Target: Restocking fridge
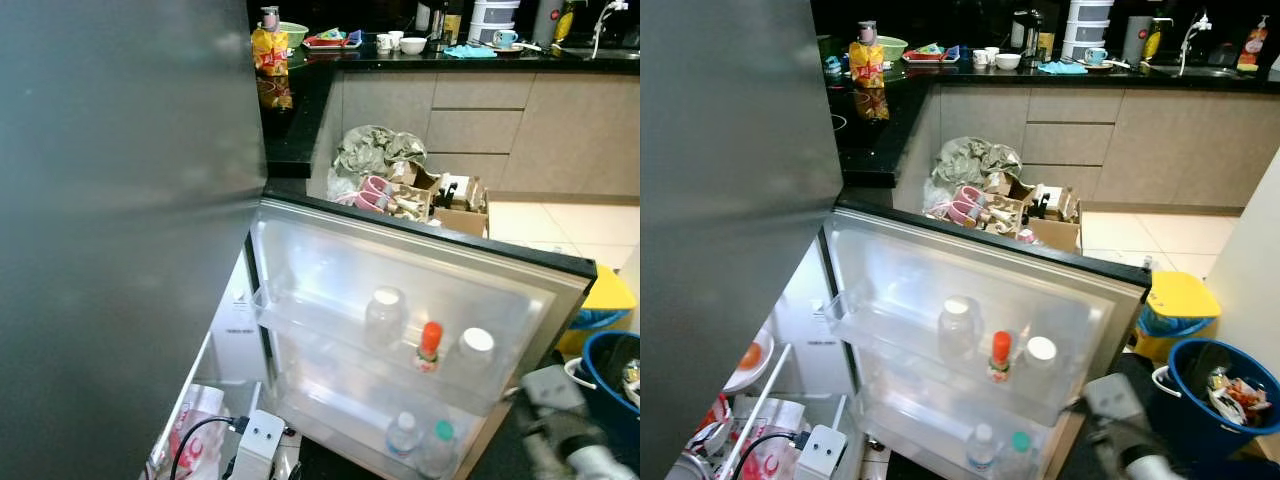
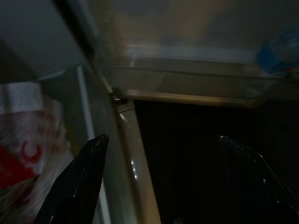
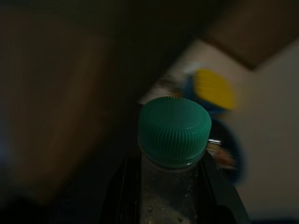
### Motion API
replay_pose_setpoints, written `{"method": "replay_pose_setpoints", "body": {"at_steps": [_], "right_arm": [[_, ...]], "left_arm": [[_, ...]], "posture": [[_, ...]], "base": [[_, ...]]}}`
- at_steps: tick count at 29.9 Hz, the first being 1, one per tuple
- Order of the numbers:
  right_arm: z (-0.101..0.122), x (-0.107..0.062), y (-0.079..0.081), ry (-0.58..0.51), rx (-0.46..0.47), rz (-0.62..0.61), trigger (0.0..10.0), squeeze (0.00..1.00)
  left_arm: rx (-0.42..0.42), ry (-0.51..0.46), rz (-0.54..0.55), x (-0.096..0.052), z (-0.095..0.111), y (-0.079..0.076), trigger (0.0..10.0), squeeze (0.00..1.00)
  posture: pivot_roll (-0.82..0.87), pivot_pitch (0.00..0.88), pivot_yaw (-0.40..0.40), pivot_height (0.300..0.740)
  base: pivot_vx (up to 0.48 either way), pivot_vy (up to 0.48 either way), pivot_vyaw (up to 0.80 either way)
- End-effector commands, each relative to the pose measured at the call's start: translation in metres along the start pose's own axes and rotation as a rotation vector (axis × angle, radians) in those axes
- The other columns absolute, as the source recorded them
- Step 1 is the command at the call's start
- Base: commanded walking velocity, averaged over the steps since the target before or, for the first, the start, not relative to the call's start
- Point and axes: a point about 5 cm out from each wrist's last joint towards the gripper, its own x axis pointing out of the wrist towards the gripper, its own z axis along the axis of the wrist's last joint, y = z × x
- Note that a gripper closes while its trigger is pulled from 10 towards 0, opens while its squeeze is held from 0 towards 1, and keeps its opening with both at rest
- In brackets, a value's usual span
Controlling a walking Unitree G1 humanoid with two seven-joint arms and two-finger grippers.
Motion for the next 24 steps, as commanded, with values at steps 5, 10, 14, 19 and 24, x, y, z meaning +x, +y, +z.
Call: {"method": "replay_pose_setpoints", "body": {"at_steps": [5, 10, 14, 19, 24], "right_arm": [[-0.027, -0.011, 0.019, 0.094, 0.024, 0.038, 10.0, 0.0], [-0.032, -0.02, 0.057, 0.086, 0.092, 0.251, 10.0, 0.0], [-0.02, -0.044, 0.122, -0.046, 0.203, 0.693, 10.0, 0.0], [-0.008, -0.059, 0.144, -0.144, 0.203, 0.903, 10.0, 0.0], [0.017, -0.074, 0.16, -0.282, 0.208, 1.123, 10.0, 0.0]], "left_arm": [[0.007, 0.024, -0.006, -0.004, -0.008, -0.001, 10.0, 0.0], [0.01, 0.03, -0.016, -0.005, -0.011, -0.003, 10.0, 0.0], [0.018, 0.022, -0.032, -0.004, -0.01, -0.007, 10.0, 0.0], [0.018, 0.022, -0.033, -0.004, -0.009, -0.007, 10.0, 0.0], [0.022, 0.019, -0.04, -0.003, -0.009, -0.008, 10.0, 0.0]], "posture": [[-0.08, 0.112, 0.017, 0.74], [-0.09, 0.113, 0.021, 0.74], [-0.09, 0.115, 0.023, 0.74], [-0.09, 0.116, 0.024, 0.74], [-0.1, 0.113, 0.025, 0.74]], "base": [[0.0, 0.0, 0.0], [0.0, 0.0, 0.0], [0.0, 0.0, 0.0], [0.0, 0.0, 0.0], [0.0, 0.0, 0.0]]}}
